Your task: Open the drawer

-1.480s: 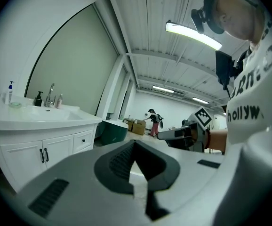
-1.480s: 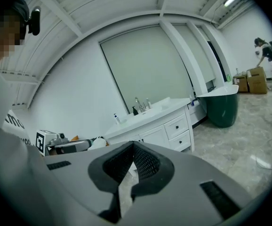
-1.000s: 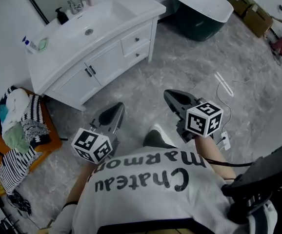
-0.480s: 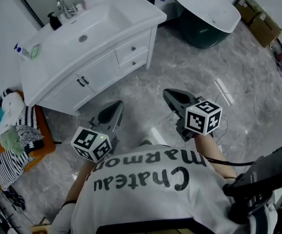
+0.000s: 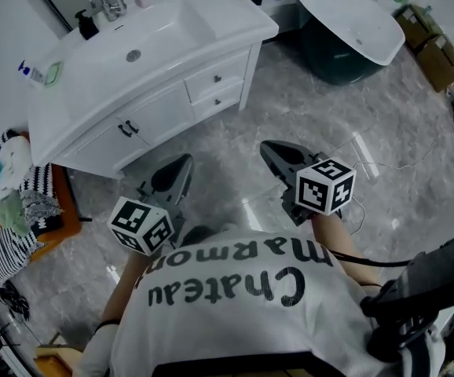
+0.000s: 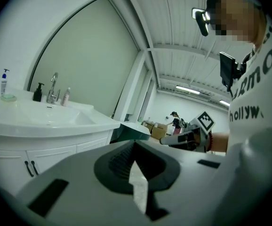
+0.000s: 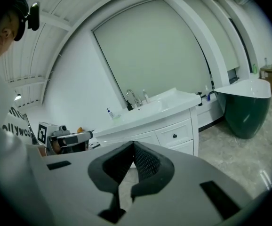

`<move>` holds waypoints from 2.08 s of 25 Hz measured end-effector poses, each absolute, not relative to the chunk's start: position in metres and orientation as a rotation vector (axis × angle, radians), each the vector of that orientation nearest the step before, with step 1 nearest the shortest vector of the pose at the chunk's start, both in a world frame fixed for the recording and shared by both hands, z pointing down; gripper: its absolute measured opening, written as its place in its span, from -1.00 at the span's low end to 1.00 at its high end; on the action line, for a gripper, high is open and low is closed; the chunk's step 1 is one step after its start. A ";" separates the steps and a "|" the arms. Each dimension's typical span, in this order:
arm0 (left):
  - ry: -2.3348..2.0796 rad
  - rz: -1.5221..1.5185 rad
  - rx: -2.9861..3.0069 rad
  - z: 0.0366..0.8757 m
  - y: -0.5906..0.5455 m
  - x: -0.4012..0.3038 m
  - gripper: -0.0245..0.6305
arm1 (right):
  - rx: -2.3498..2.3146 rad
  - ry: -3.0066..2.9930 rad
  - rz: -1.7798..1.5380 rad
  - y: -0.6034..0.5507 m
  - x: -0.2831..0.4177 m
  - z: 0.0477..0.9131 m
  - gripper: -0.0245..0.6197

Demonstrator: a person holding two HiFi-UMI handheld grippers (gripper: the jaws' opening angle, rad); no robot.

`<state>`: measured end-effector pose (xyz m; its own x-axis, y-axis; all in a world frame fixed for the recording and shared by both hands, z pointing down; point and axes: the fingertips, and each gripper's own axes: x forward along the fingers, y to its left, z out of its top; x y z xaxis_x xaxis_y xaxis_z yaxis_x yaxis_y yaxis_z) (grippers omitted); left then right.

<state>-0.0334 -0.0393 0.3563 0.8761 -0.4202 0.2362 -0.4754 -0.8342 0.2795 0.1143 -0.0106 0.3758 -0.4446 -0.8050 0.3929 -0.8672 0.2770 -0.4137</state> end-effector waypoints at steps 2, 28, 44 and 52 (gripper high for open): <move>-0.674 0.258 2.683 0.361 -0.043 -0.036 -0.92 | 1.572 -2.433 0.925 -0.015 0.112 0.383 -0.90; -0.621 0.266 2.711 0.359 -0.248 -0.006 -0.92 | 1.604 -2.372 1.015 -0.209 0.136 0.407 -0.90; -0.815 0.177 2.552 0.406 -0.282 -0.004 -0.92 | 1.453 -2.334 1.100 -0.274 0.143 0.462 -0.90; -0.996 0.228 2.403 0.443 -0.277 0.012 -0.92 | 1.275 -2.259 1.139 -0.313 0.166 0.534 -0.90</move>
<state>0.0125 -0.2766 0.4431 0.7147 -0.6098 0.3427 -0.6981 -0.5913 0.4037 0.1665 -0.3134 0.5337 -0.5574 -0.5787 0.5954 -0.8228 0.2892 -0.4892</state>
